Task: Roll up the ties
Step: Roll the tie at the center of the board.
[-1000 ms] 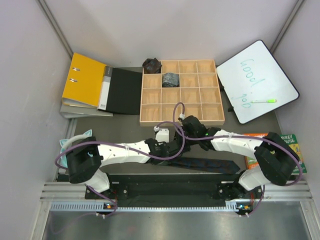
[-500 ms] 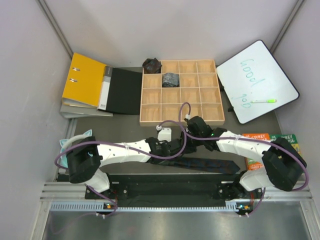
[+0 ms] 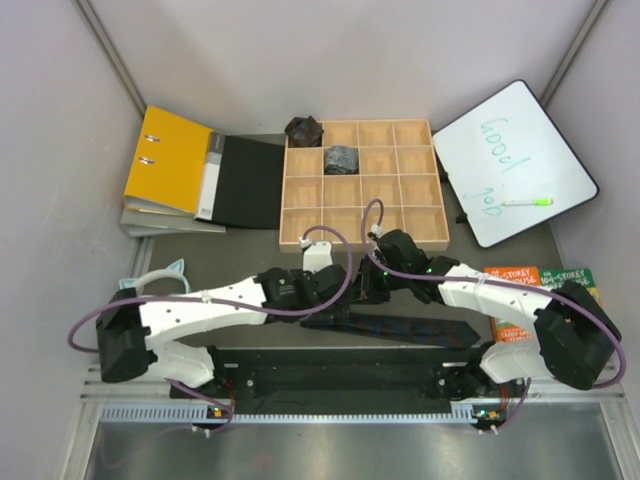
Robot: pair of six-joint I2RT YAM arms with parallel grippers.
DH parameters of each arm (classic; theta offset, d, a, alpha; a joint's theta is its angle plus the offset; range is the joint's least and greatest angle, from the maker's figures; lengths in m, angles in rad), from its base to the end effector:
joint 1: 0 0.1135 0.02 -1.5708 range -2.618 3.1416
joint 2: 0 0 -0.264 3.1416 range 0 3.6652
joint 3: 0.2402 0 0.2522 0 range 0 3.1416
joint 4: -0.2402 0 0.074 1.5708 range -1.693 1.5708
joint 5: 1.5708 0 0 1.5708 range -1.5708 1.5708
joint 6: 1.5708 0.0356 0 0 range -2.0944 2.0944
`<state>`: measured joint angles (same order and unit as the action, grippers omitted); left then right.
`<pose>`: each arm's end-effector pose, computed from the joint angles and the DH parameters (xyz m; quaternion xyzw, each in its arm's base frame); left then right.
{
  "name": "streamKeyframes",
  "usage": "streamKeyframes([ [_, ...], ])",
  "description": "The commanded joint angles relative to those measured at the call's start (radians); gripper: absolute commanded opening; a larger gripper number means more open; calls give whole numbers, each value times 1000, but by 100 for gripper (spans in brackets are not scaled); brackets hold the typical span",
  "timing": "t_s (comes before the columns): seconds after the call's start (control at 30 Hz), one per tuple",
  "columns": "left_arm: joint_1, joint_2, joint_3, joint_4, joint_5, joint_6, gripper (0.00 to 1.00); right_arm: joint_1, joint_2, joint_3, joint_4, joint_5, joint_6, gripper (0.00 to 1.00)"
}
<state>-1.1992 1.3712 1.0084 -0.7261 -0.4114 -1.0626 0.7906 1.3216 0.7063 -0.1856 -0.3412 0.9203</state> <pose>0.1104 -0.2440 0.2469 0.0163 0.9517 -0.1269 0.2789 0.1775 0.1963 0.1997 -0.0044 0.9156 0.3825 0.1239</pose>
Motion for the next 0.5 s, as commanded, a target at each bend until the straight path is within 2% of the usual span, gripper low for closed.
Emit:
streamKeyframes([
  [0.0, 47, -145, -72, -1, -18, 35, 78, 31, -30, 4, 93, -28, 40, 13],
  [0.27, 203, -372, -266, 65, 63, 73, 80, 122, 57, 65, 153, -18, 81, 15],
  [0.47, 253, -426, -346, 125, 123, 99, 80, 153, 154, 76, 236, -33, 106, 14],
])
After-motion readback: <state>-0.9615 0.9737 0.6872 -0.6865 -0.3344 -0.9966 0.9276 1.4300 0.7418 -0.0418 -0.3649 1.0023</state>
